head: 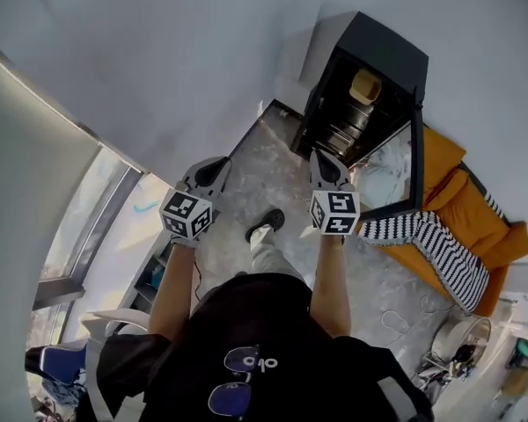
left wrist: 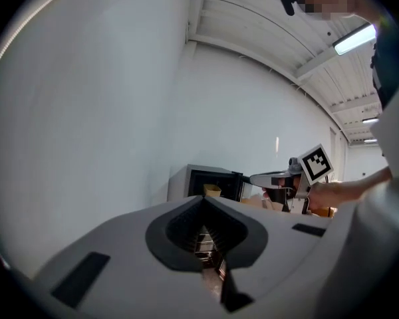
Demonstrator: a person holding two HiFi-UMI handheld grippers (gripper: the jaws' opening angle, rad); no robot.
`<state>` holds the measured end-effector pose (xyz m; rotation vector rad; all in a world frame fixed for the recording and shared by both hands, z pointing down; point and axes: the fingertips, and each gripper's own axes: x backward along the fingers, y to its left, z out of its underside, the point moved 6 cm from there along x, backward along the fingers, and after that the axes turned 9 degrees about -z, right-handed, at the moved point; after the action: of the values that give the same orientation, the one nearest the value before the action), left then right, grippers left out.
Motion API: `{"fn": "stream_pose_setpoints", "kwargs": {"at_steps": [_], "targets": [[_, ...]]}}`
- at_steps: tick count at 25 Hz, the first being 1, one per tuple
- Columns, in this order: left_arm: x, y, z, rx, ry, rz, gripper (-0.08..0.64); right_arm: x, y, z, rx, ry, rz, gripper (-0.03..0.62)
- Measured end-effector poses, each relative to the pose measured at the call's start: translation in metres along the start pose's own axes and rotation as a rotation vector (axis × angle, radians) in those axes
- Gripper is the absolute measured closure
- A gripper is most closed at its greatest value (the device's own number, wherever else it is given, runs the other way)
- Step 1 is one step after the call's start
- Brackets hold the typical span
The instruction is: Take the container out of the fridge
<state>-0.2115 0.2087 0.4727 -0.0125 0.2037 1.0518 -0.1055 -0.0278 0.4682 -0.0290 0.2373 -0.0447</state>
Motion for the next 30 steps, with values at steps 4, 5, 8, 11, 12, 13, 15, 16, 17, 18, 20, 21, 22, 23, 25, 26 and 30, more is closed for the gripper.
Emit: {"fn": "stream_pose_setpoints", "kwargs": {"at_steps": [4,5,8,11,12,13,15,16,17,18,20,21,22,23,25,26,30], "targets": [[-0.092,0.029,-0.026,0.004,0.02,0.051,0.56,-0.051,-0.062,-0.023,-0.025,-0.011,0.072,0.591],[-0.116,0.033,-0.031,0.002,0.023,0.067,0.56,-0.061,-0.078,-0.027,-0.031,-0.01,0.088,0.591],[-0.185,0.034,-0.048,-0.011,0.031,0.124,0.56,-0.083,-0.127,-0.038,-0.048,-0.011,0.131,0.591],[-0.245,0.024,-0.066,-0.031,0.035,0.184,0.56,-0.095,-0.174,-0.047,-0.072,-0.024,0.176,0.591],[-0.262,0.019,-0.069,-0.037,0.036,0.204,0.56,-0.098,-0.187,-0.049,-0.079,-0.027,0.192,0.591],[-0.278,0.014,-0.072,-0.042,0.037,0.224,0.56,-0.101,-0.2,-0.049,-0.085,-0.028,0.206,0.591],[-0.304,0.004,-0.077,-0.052,0.042,0.264,0.56,-0.106,-0.221,-0.05,-0.096,-0.031,0.223,0.591],[-0.315,-0.001,-0.078,-0.058,0.046,0.283,0.56,-0.108,-0.229,-0.05,-0.1,-0.034,0.225,0.591],[-0.325,-0.006,-0.079,-0.063,0.051,0.3,0.56,-0.11,-0.236,-0.049,-0.103,-0.036,0.227,0.591],[-0.334,-0.01,-0.078,-0.067,0.056,0.316,0.56,-0.112,-0.243,-0.048,-0.105,-0.036,0.232,0.591],[-0.348,-0.017,-0.077,-0.072,0.065,0.341,0.56,-0.113,-0.254,-0.045,-0.109,-0.035,0.245,0.591],[-0.353,-0.02,-0.076,-0.074,0.068,0.351,0.56,-0.113,-0.258,-0.043,-0.113,-0.034,0.25,0.591],[-0.358,-0.022,-0.075,-0.075,0.07,0.36,0.56,-0.111,-0.261,-0.042,-0.118,-0.031,0.256,0.591],[-0.362,-0.025,-0.074,-0.076,0.07,0.365,0.56,-0.109,-0.264,-0.039,-0.121,-0.026,0.263,0.591],[-0.372,-0.029,-0.073,-0.072,0.063,0.366,0.56,-0.103,-0.272,-0.035,-0.127,-0.014,0.286,0.591],[-0.376,-0.031,-0.072,-0.068,0.061,0.369,0.56,-0.101,-0.275,-0.032,-0.131,-0.008,0.3,0.591],[-0.396,-0.035,-0.07,-0.056,0.08,0.427,0.56,-0.096,-0.283,-0.022,-0.162,0.004,0.348,0.591]]}}
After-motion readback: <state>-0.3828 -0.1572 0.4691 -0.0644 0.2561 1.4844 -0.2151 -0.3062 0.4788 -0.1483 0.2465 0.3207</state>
